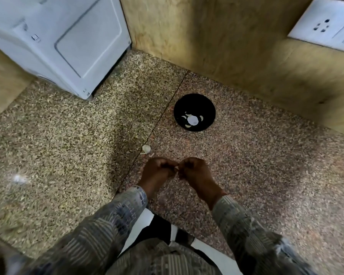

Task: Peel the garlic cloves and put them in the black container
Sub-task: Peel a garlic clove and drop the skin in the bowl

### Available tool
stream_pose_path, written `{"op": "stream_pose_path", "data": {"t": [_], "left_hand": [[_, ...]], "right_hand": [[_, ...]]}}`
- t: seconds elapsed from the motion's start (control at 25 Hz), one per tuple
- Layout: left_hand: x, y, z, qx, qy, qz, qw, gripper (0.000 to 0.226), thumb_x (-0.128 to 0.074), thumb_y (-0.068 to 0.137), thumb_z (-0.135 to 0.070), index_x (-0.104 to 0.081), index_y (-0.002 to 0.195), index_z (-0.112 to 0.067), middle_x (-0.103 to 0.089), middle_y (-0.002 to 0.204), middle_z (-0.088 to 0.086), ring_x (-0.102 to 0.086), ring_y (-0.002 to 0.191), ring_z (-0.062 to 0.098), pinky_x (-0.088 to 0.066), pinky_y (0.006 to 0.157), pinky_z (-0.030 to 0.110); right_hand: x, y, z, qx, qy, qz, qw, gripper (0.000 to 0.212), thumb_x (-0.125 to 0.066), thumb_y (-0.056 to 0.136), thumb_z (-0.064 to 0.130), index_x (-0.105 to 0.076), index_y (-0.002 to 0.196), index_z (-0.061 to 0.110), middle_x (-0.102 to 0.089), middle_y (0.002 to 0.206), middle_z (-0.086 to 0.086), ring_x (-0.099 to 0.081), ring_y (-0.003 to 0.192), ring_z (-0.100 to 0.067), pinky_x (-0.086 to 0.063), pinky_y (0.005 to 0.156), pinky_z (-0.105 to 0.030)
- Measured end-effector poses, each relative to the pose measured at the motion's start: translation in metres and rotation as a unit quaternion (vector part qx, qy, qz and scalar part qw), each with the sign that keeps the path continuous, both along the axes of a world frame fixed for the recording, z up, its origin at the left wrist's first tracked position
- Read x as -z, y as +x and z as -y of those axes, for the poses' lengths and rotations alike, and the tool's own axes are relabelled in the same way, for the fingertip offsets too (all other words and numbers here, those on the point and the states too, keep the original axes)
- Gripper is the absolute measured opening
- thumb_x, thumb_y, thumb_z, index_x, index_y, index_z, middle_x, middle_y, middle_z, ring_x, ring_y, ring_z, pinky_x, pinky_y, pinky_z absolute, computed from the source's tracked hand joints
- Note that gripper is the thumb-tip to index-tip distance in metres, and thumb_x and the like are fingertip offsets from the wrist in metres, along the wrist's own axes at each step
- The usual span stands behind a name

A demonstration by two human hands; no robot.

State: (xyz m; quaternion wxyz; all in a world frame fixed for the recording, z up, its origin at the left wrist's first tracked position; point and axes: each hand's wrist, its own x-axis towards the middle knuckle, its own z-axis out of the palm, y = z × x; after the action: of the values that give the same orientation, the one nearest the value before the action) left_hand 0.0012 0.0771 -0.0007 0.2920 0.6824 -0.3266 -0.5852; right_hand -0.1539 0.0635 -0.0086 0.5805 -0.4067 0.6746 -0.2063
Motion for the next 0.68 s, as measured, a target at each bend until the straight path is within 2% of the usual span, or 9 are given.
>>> {"op": "stream_pose_path", "data": {"t": [0.12, 0.24, 0.32, 0.4, 0.52, 0.68], "left_hand": [[0.008, 0.003, 0.01, -0.018, 0.042, -0.011, 0.999, 0.029, -0.064, 0.087, 0.011, -0.078, 0.096, -0.013, -0.078, 0.092, 0.016, -0.074, 0.083, 0.024, -0.062, 0.08, 0.041], [0.017, 0.007, 0.015, -0.005, 0.046, 0.049, 0.998, 0.027, -0.065, 0.086, 0.008, -0.077, 0.09, -0.016, -0.078, 0.083, 0.01, -0.075, 0.075, 0.024, -0.063, 0.071, 0.039], [0.02, 0.008, 0.014, -0.004, 0.053, 0.048, 0.997, 0.023, -0.06, 0.09, 0.01, -0.074, 0.089, -0.007, -0.074, 0.081, 0.013, -0.069, 0.061, 0.019, -0.06, 0.059, 0.032], [0.024, 0.01, 0.013, -0.01, 0.06, 0.032, 0.998, 0.015, -0.058, 0.094, 0.009, -0.072, 0.096, 0.003, -0.072, 0.081, 0.018, -0.067, 0.055, 0.015, -0.055, 0.051, 0.025], [0.026, 0.013, 0.011, -0.013, 0.06, 0.005, 0.998, 0.012, -0.06, 0.096, 0.006, -0.07, 0.102, 0.008, -0.072, 0.084, 0.021, -0.069, 0.057, 0.015, -0.055, 0.053, 0.024], [0.025, 0.016, 0.012, -0.034, 0.08, -0.044, 0.995, 0.012, -0.059, 0.097, 0.005, -0.07, 0.103, 0.006, -0.072, 0.084, 0.02, -0.069, 0.064, 0.021, -0.059, 0.058, 0.028]], "right_hand": [[0.009, 0.003, 0.005, -0.093, -0.098, -0.124, 0.983, 0.01, -0.066, 0.095, 0.021, -0.071, 0.087, 0.018, -0.074, 0.078, -0.003, -0.067, 0.071, -0.02, -0.054, 0.066, -0.039], [0.015, 0.003, 0.005, -0.219, -0.202, -0.141, 0.944, 0.009, -0.063, 0.096, 0.014, -0.069, 0.095, 0.022, -0.068, 0.082, 0.007, -0.061, 0.074, -0.015, -0.046, 0.066, -0.03], [0.02, 0.001, 0.006, -0.214, -0.207, -0.148, 0.943, 0.012, -0.063, 0.095, 0.01, -0.069, 0.095, 0.02, -0.069, 0.083, 0.005, -0.062, 0.075, -0.016, -0.047, 0.067, -0.03], [0.024, -0.002, 0.008, -0.185, -0.186, -0.163, 0.951, 0.013, -0.063, 0.094, 0.008, -0.071, 0.096, 0.018, -0.073, 0.087, -0.001, -0.067, 0.08, -0.021, -0.05, 0.069, -0.031], [0.028, -0.006, 0.01, -0.206, -0.168, -0.181, 0.947, 0.013, -0.065, 0.094, 0.012, -0.076, 0.097, 0.017, -0.077, 0.091, -0.004, -0.071, 0.085, -0.024, -0.055, 0.075, -0.034], [0.025, -0.006, 0.011, -0.211, -0.148, -0.204, 0.944, 0.006, -0.075, 0.09, 0.023, -0.081, 0.091, 0.022, -0.078, 0.088, 0.001, -0.071, 0.082, -0.016, -0.058, 0.08, -0.035]]}}
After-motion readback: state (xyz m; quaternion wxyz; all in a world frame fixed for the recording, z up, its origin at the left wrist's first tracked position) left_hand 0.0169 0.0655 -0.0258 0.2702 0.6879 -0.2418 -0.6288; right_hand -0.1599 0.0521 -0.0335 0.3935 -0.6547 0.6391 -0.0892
